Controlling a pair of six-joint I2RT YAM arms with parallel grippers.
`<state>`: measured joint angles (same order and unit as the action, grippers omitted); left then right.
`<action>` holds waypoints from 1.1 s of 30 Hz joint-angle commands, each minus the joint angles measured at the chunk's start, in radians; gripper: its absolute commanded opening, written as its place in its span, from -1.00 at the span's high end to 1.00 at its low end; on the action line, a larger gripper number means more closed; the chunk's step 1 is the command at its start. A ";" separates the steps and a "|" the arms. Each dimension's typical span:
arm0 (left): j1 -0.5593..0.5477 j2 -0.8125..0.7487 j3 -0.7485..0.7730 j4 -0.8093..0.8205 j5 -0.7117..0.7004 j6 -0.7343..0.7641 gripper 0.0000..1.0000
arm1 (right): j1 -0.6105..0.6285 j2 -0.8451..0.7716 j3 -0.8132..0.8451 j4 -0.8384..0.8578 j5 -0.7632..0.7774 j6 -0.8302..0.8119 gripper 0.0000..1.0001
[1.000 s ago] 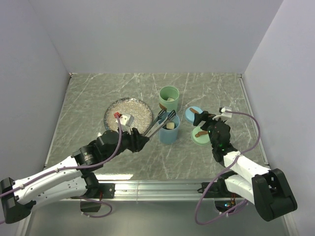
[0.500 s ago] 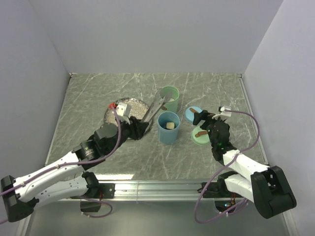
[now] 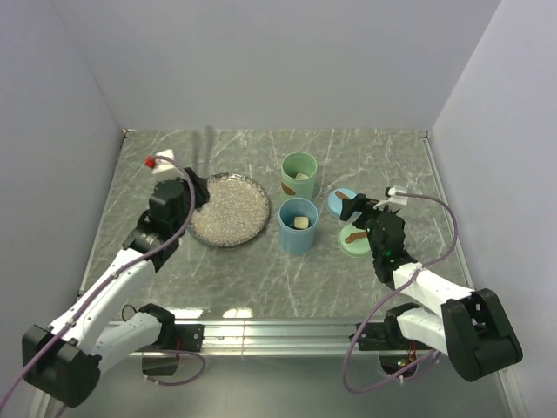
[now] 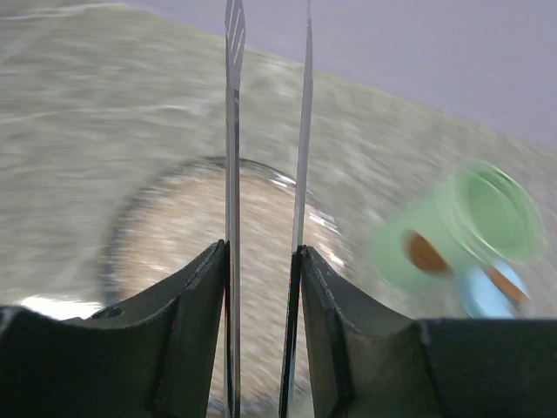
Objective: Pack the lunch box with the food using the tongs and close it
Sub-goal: Put down the clamp
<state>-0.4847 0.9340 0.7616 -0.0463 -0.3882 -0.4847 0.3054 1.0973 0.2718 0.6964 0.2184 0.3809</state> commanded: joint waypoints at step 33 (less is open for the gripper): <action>0.391 0.333 -0.038 -0.173 -0.149 -0.132 0.17 | 0.006 0.036 0.056 0.068 -0.033 -0.013 -0.90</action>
<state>-0.0994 1.2678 0.6754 -0.2050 -0.5220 -0.6231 0.3054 1.1542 0.2970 0.7177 0.1894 0.3767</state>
